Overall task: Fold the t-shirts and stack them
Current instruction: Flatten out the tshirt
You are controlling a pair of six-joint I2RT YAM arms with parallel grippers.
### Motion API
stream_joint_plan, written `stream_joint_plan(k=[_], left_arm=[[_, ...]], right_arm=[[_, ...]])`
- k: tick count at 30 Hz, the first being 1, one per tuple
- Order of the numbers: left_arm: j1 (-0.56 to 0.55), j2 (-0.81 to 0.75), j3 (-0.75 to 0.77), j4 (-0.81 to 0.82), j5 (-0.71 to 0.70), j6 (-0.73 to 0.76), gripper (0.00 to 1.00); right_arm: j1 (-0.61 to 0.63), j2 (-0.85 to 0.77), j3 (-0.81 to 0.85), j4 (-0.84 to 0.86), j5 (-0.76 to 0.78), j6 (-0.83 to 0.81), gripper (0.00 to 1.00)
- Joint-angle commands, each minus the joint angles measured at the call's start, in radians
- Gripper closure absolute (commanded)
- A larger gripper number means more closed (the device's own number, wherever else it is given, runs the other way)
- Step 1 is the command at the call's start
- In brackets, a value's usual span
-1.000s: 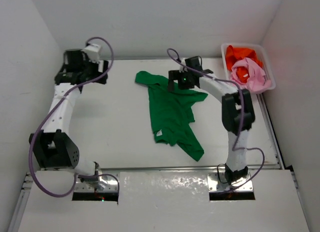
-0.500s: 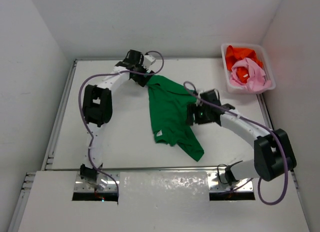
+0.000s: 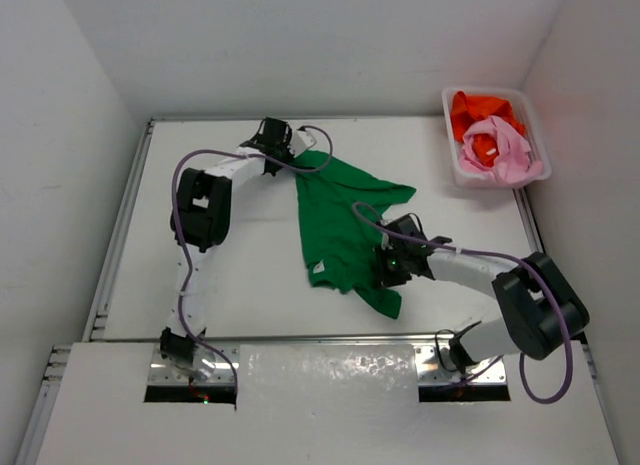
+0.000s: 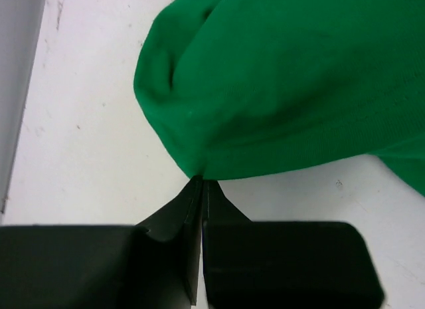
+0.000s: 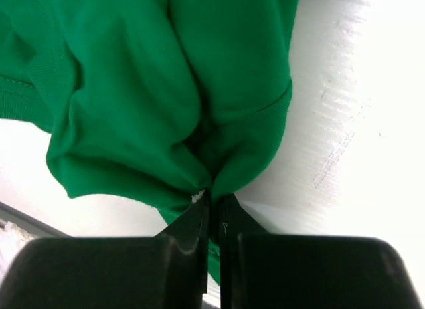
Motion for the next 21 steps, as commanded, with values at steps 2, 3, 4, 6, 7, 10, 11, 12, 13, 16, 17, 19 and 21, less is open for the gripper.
stream_joint_plan(k=[2,3,4,6,7,10,11,12,13,16,17,19,21], left_arm=[[0.031,-0.1,-0.028,-0.026,0.012,-0.084,1.0],[0.063,-0.137,-0.036,-0.079,0.038,-0.119,1.0],[0.083,-0.175,-0.057,-0.102,0.071,-0.138,1.0],[0.138,-0.31,-0.079,-0.193,0.15,-0.167,1.0],[0.155,-0.408,-0.098,-0.228,0.182,-0.17,1.0],[0.21,-0.613,-0.152,-0.366,0.26,-0.163,1.0],[0.216,-0.665,-0.166,-0.397,0.269,-0.155,1.0],[0.218,-0.715,-0.177,-0.461,0.271,-0.135,1.0],[0.218,-0.802,-0.183,-0.492,0.28,-0.132,1.0],[0.224,-0.919,-0.118,-0.599,0.286,-0.155,1.0],[0.23,-0.93,-0.09,-0.627,0.289,-0.167,1.0],[0.278,-0.955,-0.001,-0.679,0.314,-0.228,1.0],[0.301,-0.958,0.054,-0.722,0.335,-0.273,1.0]], right_arm=[[-0.043,-0.023,0.013,-0.004,0.098,-0.011,1.0],[-0.069,-0.052,0.039,-0.027,0.095,-0.016,1.0],[-0.113,-0.083,0.055,-0.039,0.081,-0.022,1.0],[-0.144,-0.181,0.093,-0.094,0.067,-0.058,1.0],[-0.149,-0.209,0.151,-0.117,0.052,-0.104,1.0],[-0.149,-0.302,0.278,-0.211,0.02,-0.157,1.0],[-0.149,-0.324,0.311,-0.237,0.008,-0.163,1.0],[-0.149,-0.363,0.344,-0.287,0.007,-0.17,1.0],[-0.149,-0.384,0.421,-0.317,0.004,-0.187,1.0],[-0.149,-0.447,0.595,-0.433,0.007,-0.216,1.0],[-0.149,-0.459,0.645,-0.459,0.01,-0.221,1.0],[-0.149,-0.473,0.78,-0.525,0.02,-0.23,1.0],[-0.149,-0.47,0.858,-0.571,0.044,-0.236,1.0]])
